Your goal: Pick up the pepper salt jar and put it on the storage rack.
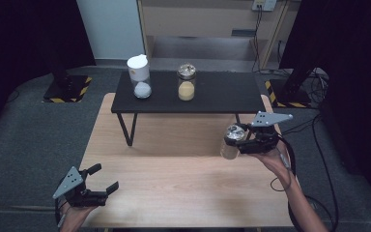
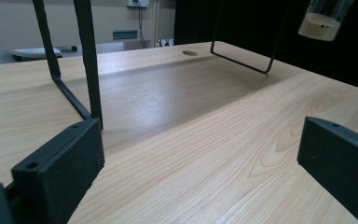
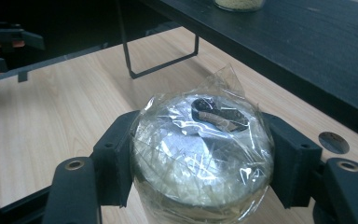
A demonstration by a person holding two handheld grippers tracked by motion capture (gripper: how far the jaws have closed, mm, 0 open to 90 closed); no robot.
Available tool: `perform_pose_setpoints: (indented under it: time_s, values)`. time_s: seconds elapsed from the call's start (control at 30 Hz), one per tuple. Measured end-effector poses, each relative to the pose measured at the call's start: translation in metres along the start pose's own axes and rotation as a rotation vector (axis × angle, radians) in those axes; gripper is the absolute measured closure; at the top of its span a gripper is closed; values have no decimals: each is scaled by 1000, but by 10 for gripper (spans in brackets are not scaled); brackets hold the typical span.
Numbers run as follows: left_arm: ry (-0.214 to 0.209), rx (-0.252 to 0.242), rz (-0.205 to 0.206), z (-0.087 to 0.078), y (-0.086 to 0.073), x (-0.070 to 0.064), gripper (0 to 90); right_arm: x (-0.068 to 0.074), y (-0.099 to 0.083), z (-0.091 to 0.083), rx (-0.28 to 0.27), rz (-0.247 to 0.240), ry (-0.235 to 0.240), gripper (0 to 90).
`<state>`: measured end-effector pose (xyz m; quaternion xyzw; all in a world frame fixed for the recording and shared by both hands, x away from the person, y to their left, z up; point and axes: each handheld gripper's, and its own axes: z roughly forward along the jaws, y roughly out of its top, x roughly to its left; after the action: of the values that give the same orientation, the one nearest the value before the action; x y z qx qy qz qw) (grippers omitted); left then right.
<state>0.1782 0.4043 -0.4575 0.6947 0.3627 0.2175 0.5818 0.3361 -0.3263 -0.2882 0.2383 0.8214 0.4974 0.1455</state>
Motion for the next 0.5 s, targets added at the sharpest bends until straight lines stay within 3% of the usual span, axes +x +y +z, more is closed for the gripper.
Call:
perform_pose_setpoints:
  time_s: [0.5]
  values:
    - [-1, 0, -2, 0, 0, 0, 0, -8, 33, -7, 24, -31, 45, 353]
